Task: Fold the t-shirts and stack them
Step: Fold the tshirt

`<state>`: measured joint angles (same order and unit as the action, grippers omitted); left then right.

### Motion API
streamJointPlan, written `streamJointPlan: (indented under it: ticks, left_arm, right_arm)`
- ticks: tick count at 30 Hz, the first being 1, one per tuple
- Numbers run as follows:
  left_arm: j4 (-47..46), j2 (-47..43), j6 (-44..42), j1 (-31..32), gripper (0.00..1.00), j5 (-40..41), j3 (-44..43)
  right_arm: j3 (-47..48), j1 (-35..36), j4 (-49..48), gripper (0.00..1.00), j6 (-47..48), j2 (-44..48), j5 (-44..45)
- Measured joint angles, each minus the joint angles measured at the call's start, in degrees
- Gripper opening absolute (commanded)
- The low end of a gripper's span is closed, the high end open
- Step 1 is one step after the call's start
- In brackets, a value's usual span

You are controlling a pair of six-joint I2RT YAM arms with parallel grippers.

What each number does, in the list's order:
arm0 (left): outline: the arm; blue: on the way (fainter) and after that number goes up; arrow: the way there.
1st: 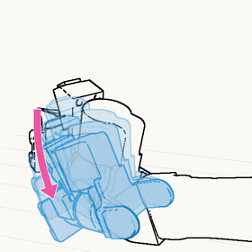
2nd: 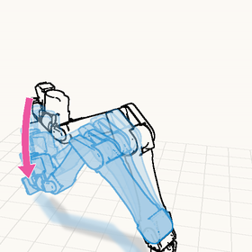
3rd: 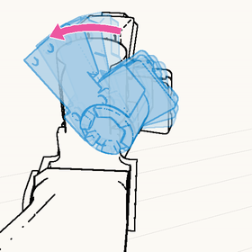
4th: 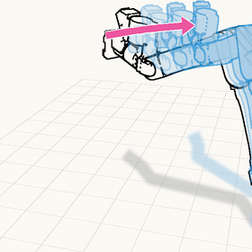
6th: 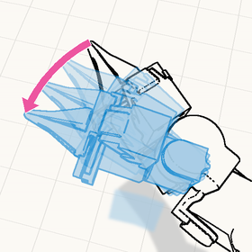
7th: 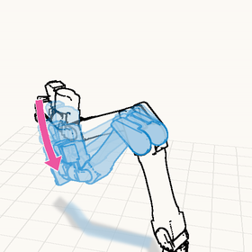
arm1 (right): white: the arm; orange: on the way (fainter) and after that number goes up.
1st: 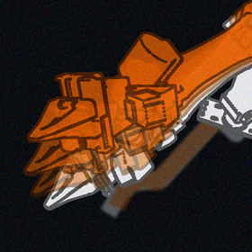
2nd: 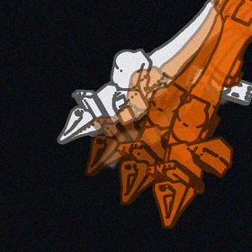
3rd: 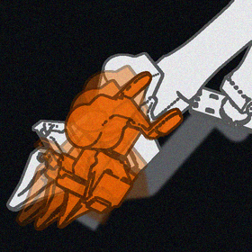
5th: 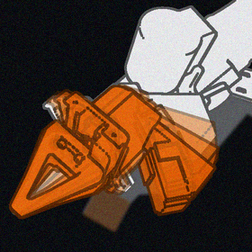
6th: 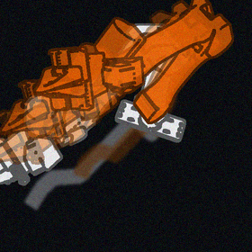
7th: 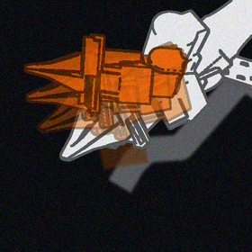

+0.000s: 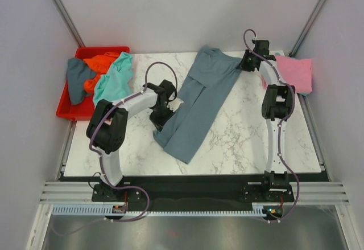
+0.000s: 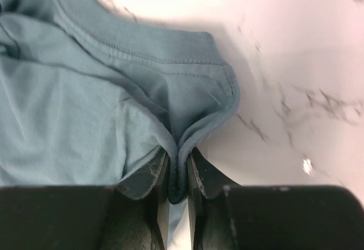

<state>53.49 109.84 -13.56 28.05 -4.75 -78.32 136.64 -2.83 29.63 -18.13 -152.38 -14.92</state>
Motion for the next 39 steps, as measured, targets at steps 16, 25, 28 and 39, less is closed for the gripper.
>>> streamJointPlan:
  ticks: [16,25,28,39]
  left_arm:
    - [0.22,-0.39,0.0,19.39,0.02,0.04,1.38]
    - [0.44,0.22,0.02,27.34,0.02,-1.92,1.03]
    - [0.44,1.14,0.02,27.98,0.21,-3.69,0.02]
    - [2.54,-5.75,-0.02,28.2,0.86,-4.24,-0.72]
  right_arm:
    - [6.29,5.57,-9.42,0.27,-8.11,-6.16,-1.4]
    - [6.27,7.19,-9.46,0.28,-8.7,-6.16,-3.08]
    - [6.27,7.1,-9.44,0.53,-9.01,-6.16,-3.28]
    - [-10.73,3.56,-5.14,0.69,-6.54,9.81,-3.02]
